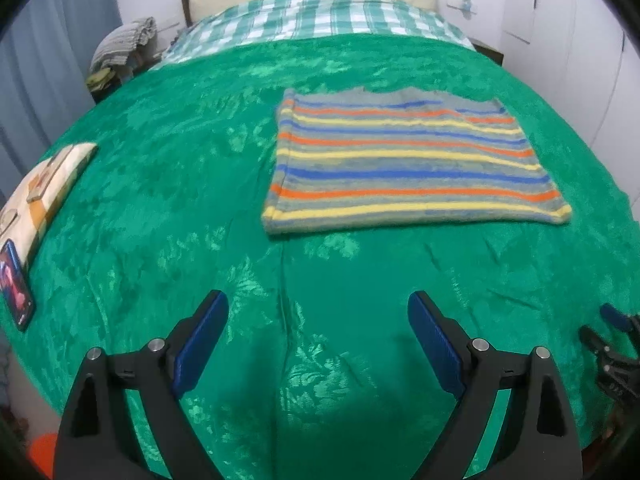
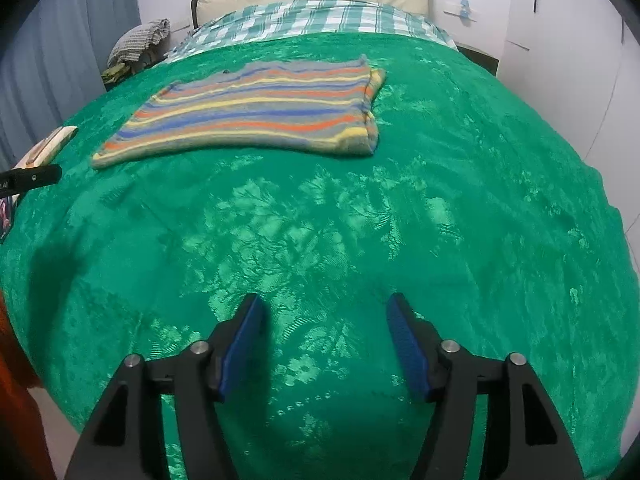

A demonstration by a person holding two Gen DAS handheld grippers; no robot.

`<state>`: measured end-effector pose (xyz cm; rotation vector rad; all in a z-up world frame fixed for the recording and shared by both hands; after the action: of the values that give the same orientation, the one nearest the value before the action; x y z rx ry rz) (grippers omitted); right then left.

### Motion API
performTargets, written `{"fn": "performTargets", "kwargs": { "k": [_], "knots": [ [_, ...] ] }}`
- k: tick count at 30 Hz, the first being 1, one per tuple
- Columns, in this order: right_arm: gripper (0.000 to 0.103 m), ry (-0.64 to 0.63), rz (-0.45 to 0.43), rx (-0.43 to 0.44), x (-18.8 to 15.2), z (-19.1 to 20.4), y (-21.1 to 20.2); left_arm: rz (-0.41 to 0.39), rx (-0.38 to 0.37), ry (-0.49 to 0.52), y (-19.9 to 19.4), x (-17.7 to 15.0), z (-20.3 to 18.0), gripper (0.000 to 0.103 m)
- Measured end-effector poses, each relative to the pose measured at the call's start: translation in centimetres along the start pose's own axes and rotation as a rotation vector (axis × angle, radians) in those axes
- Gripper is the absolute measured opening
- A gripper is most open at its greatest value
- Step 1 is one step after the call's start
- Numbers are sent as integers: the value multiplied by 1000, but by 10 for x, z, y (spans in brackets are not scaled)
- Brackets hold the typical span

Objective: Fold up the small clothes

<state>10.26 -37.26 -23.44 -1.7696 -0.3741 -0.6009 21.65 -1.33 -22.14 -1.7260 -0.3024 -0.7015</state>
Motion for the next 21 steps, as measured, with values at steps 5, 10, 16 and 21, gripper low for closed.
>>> {"fn": "performTargets", "kwargs": {
  "k": [5, 10, 16, 21],
  "knots": [
    [75, 2, 2, -2, -4, -1, 5, 74, 8, -20, 32, -26, 14, 92],
    [76, 17, 2, 9, -8, -2, 7, 34, -40, -15, 54, -53, 24, 102],
    [79, 11, -9, 2, -11, -1, 7, -2, -34, 13, 53, -58, 20, 102],
    [80, 1, -19, -14, -12, 1, 6, -10, -29, 20, 51, -59, 20, 102]
  ]
}}
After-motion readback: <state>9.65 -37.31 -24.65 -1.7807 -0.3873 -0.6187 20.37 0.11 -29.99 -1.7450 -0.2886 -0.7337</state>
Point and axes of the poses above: each gripper's, at about its wrist camera, not at the fingertips, and y roughly the way its jaws point, z to its left, x to its top, the point moved 10 cm from there along y, roughly the way its jaws point, and after that the axes turned 13 degrees about -x, right-handed, at the moved point
